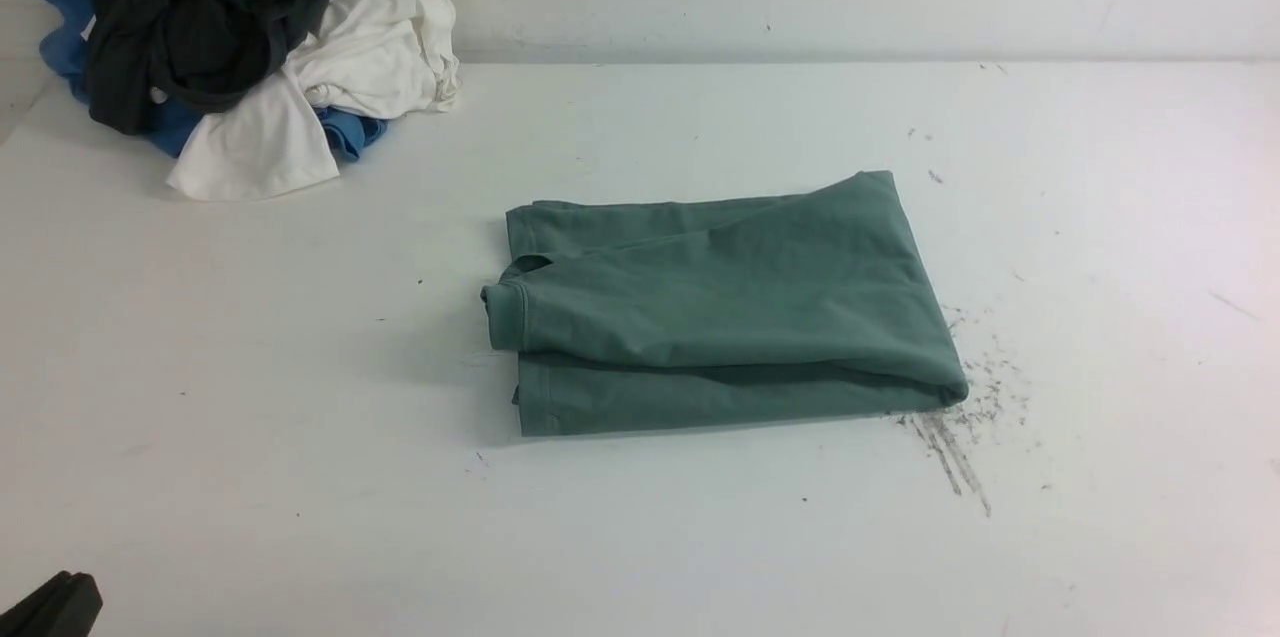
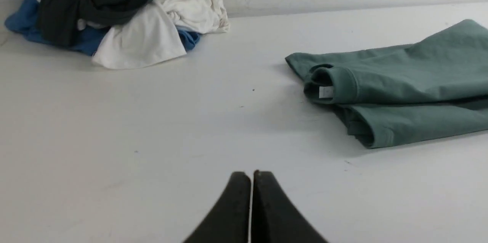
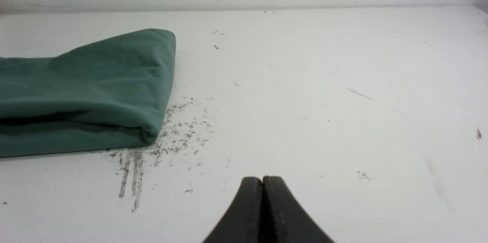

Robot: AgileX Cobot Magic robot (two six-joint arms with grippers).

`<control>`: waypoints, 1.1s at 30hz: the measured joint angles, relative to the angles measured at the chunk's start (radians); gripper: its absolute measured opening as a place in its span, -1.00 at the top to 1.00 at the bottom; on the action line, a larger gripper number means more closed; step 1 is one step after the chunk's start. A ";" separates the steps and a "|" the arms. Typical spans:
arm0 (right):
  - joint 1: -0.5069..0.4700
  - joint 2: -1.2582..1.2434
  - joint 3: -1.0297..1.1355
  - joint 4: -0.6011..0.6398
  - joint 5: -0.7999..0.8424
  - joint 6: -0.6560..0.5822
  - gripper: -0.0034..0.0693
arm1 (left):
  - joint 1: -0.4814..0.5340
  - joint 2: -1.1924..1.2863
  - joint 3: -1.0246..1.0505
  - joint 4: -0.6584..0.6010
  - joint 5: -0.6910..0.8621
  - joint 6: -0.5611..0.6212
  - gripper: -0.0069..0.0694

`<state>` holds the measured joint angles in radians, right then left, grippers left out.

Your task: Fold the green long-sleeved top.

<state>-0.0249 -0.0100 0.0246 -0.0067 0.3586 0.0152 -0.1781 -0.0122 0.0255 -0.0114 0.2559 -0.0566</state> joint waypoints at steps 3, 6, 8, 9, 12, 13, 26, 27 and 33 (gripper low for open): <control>0.000 0.000 0.000 0.000 0.000 0.000 0.94 | 0.005 0.000 0.000 -0.052 0.065 0.082 0.84; 0.000 0.000 0.000 0.000 0.000 0.000 0.94 | 0.005 0.000 0.002 -0.081 0.119 0.130 0.84; 0.000 0.000 0.000 0.000 0.000 0.000 0.94 | 0.005 0.000 0.002 -0.085 0.119 0.142 0.84; 0.000 0.000 0.000 0.000 0.000 0.000 0.94 | 0.005 0.000 0.002 -0.087 0.119 0.149 0.84; 0.000 0.000 0.000 0.000 0.000 0.000 0.94 | 0.005 0.000 0.002 -0.091 0.119 0.159 0.84; 0.000 0.000 0.000 0.000 0.000 0.000 0.94 | 0.005 0.000 0.002 -0.091 0.119 0.160 0.84; 0.000 0.000 0.000 -0.001 0.000 -0.015 0.94 | 0.086 0.000 0.002 -0.110 0.119 0.164 0.84; 0.000 0.000 0.000 -0.001 0.000 -0.015 0.94 | 0.086 0.000 0.002 -0.110 0.119 0.164 0.84; 0.000 0.000 0.000 -0.001 0.000 -0.015 0.94 | 0.086 0.000 0.002 -0.110 0.119 0.164 0.84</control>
<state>-0.0249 -0.0100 0.0246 -0.0074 0.3586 0.0000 -0.0925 -0.0122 0.0274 -0.1215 0.3751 0.1071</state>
